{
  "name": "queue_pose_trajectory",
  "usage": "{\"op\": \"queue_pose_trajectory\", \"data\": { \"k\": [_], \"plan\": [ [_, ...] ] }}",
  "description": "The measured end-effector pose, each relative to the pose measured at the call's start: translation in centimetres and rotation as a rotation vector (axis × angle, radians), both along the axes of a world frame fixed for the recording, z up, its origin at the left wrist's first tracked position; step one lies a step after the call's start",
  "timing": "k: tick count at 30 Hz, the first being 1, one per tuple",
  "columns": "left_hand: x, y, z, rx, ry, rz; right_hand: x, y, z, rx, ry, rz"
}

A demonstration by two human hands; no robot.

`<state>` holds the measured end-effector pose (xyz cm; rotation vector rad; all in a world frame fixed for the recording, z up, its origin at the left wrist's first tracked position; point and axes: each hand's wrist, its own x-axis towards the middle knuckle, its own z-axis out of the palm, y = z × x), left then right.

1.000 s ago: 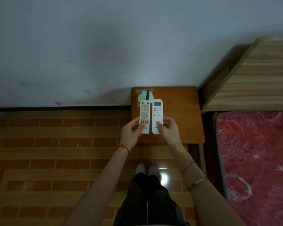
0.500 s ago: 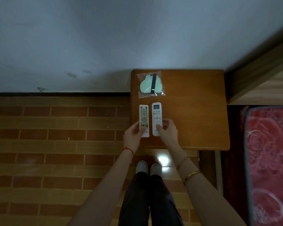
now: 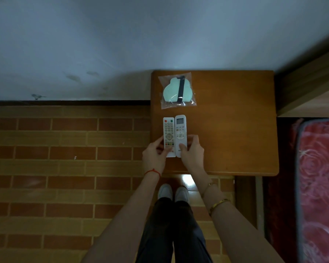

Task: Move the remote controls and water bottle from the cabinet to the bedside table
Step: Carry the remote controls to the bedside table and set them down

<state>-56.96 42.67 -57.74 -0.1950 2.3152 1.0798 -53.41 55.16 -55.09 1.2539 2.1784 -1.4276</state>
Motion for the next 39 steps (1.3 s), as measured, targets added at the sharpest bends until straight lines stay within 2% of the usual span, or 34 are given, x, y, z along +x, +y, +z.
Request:
{"op": "queue_pose_trajectory", "data": {
  "k": [3,8,16,24,27,30,39],
  "plan": [
    [-0.2,0.1,0.1,-0.028,0.026,0.001,0.2,0.0,-0.4,0.026,0.0,0.043],
    [-0.2,0.0,-0.1,-0.087,0.075,-0.086,0.4,0.0,-0.8,0.124,0.006,0.122],
    [0.3,-0.1,0.3,-0.175,0.15,-0.241,0.8,0.3,-0.8,0.166,-0.004,0.158],
    [0.5,-0.3,2.8,-0.212,0.099,-0.271,1.3,1.2,1.4,0.234,-0.02,0.215],
    [0.7,-1.0,5.8,-0.233,0.146,-0.313,1.8,1.8,4.2,0.296,-0.038,0.328],
    [0.7,-2.0,10.1,-0.282,0.269,-0.382,2.1,2.4,8.4,0.368,-0.023,0.416],
    [1.3,-5.6,27.9,-0.35,0.528,-0.466,4.0,2.4,25.7,0.572,0.149,0.546]
  ]
}}
